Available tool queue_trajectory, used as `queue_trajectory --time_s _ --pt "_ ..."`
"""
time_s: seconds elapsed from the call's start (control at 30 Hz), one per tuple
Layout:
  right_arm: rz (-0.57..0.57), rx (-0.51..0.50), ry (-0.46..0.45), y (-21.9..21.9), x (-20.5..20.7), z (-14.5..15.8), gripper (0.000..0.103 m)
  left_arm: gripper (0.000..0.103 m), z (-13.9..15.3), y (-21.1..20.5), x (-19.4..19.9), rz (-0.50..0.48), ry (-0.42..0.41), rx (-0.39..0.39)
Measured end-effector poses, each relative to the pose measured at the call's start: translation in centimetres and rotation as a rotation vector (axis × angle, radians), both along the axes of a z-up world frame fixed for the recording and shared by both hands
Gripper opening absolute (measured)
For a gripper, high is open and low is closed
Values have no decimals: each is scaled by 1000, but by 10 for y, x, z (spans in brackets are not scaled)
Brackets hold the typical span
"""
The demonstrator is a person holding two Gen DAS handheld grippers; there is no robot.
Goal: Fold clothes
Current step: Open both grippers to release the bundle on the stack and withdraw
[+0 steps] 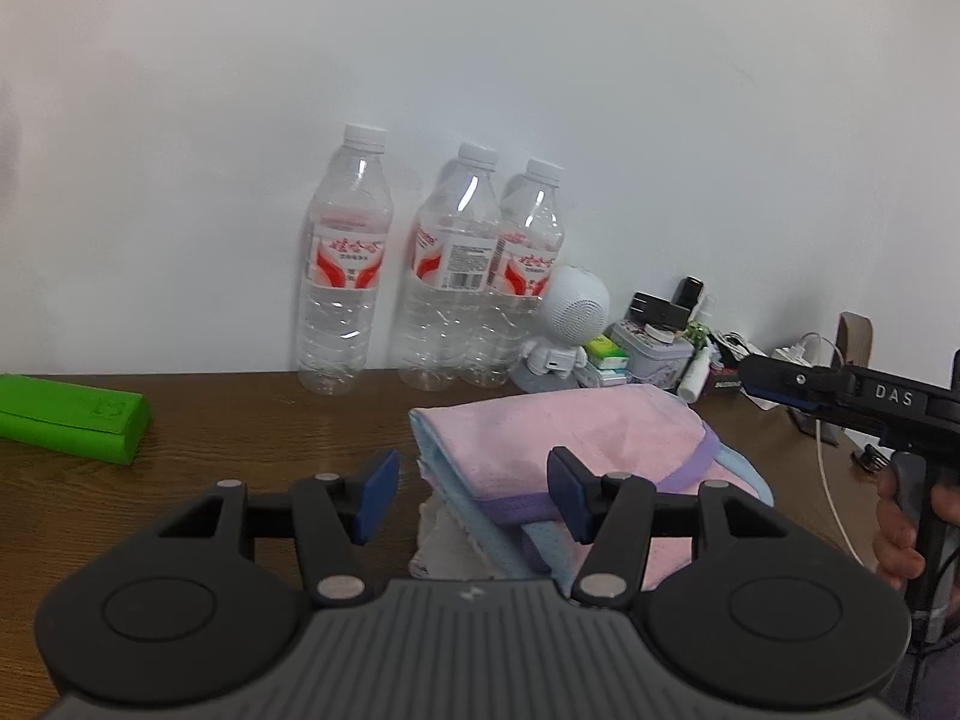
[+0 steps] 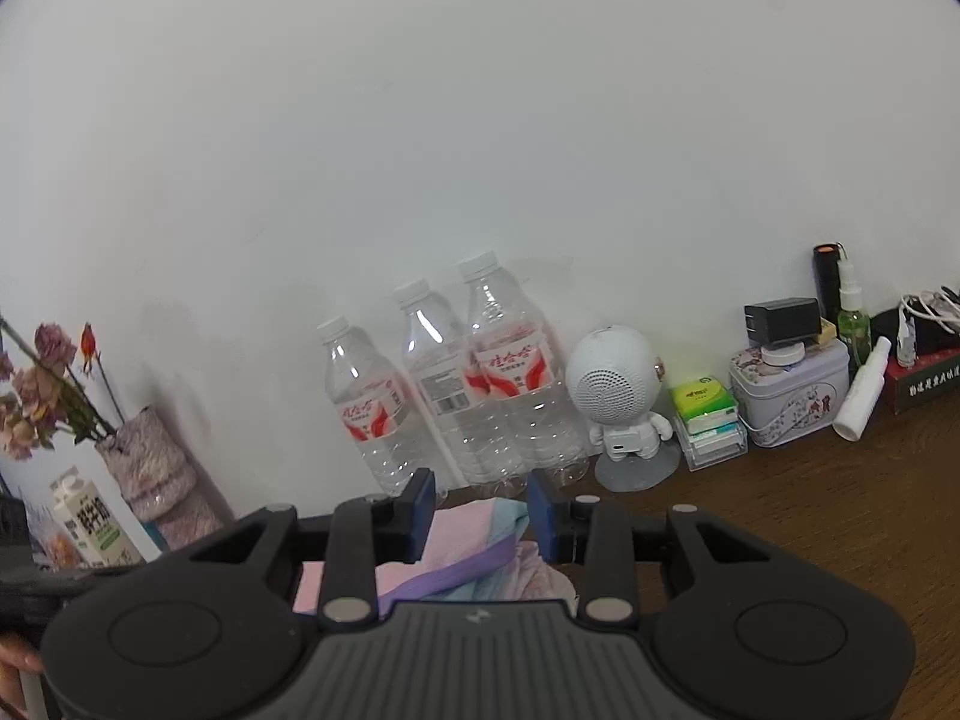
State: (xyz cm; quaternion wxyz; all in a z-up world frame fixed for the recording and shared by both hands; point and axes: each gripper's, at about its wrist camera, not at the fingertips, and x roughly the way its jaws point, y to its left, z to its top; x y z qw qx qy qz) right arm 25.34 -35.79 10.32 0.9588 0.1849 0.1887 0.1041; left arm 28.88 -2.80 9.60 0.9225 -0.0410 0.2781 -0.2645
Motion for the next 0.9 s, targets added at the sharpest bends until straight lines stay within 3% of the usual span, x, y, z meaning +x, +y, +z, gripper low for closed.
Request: queue_trajectory --time_s 0.2,0.33,0.43,0.57,0.63,0.73,0.83,0.9 --pt "-5 -56 -32 8 -10 12 29 58 15 -1 -11 88 -51 26" --pt "-27 -119 -80 20 -41 28 27 64 31 8 -48 142 -98 8" --pt "-7 -200 -86 35 -73 33 27 64 37 11 -79 140 -85 61" --pt "16 -243 -17 55 -111 28 27 65 37 14 -123 140 -64 122" --pt "25 -269 10 66 -137 25 27 72 36 16 -150 136 -51 123" --pt "52 -321 49 87 -180 13 36 82 25 21 -193 132 -45 156" --pt "87 -337 104 107 -224 -8 38 87 0 38 -238 150 -4 179" --pt "104 -335 139 120 -253 -27 48 91 -24 53 -266 207 40 177"
